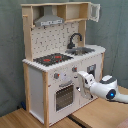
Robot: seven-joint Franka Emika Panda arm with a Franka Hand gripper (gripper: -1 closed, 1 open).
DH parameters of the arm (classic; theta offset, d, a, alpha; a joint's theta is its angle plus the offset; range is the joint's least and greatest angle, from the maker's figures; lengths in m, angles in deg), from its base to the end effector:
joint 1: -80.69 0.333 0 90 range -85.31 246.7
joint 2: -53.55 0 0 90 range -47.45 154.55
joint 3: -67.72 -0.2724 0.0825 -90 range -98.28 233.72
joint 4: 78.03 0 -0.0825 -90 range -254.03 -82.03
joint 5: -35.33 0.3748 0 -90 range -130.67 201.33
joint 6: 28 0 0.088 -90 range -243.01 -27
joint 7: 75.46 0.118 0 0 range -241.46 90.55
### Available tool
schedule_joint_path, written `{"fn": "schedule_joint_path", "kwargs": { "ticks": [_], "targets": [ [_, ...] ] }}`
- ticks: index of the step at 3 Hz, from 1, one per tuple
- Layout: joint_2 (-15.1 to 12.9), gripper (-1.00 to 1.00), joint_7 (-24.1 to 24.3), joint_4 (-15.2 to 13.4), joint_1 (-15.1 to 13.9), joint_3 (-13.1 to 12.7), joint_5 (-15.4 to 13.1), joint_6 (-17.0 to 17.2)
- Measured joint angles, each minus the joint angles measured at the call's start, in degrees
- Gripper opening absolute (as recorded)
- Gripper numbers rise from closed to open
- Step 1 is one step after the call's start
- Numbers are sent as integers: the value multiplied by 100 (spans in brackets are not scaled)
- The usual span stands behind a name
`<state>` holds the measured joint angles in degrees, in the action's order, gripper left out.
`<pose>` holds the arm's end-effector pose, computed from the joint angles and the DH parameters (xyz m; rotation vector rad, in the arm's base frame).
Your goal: Play with the kitchen
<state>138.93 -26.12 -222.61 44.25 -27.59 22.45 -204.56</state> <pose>0.3240 0.3806 0.2656 1.7485 0.8397 1.5148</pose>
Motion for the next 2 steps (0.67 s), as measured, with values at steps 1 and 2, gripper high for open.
{"fn": "schedule_joint_path", "kwargs": {
  "ticks": [1,2],
  "targets": [
    [1,100,20,9,-281,2,15,-503],
    [10,100,22,67,-571,14,22,-1008]
  ]
}}
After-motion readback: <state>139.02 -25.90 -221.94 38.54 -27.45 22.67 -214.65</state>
